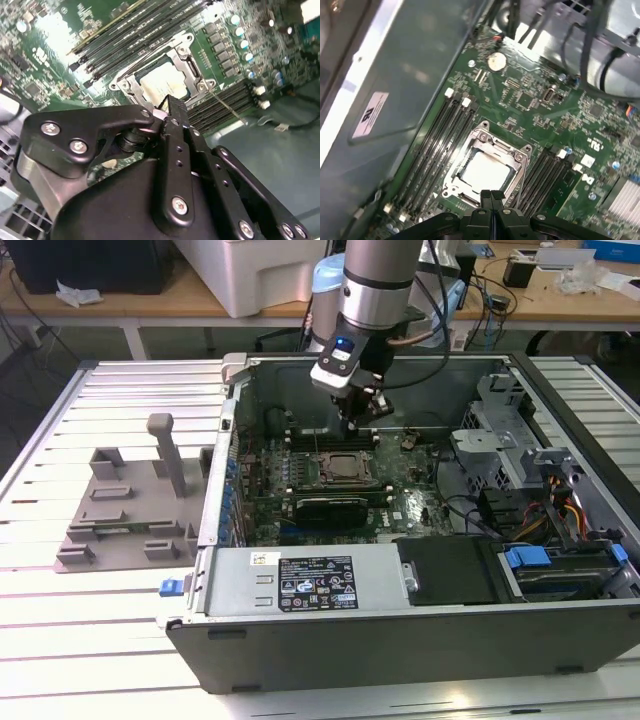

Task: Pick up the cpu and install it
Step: 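Install the first cpu locking lever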

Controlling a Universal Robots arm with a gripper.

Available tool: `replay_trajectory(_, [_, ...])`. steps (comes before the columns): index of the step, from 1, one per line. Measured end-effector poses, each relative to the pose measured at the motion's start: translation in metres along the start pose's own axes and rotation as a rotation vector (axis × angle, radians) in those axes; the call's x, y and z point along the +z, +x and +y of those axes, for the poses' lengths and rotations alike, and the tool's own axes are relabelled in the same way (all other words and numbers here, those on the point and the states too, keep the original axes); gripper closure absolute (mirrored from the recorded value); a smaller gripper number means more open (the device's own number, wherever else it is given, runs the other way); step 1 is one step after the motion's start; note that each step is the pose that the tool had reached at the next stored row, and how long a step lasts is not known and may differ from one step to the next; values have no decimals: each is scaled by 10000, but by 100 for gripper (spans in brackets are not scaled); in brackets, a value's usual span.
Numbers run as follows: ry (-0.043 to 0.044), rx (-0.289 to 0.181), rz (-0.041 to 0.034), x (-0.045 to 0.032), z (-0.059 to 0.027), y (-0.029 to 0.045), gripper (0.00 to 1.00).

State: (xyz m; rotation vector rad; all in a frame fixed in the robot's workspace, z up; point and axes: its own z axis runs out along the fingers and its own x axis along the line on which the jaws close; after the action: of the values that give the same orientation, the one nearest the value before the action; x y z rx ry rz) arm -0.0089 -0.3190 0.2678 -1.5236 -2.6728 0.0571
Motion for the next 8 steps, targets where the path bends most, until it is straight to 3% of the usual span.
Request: replay_trajectory(8, [69, -1859, -118, 0, 0, 0, 89])
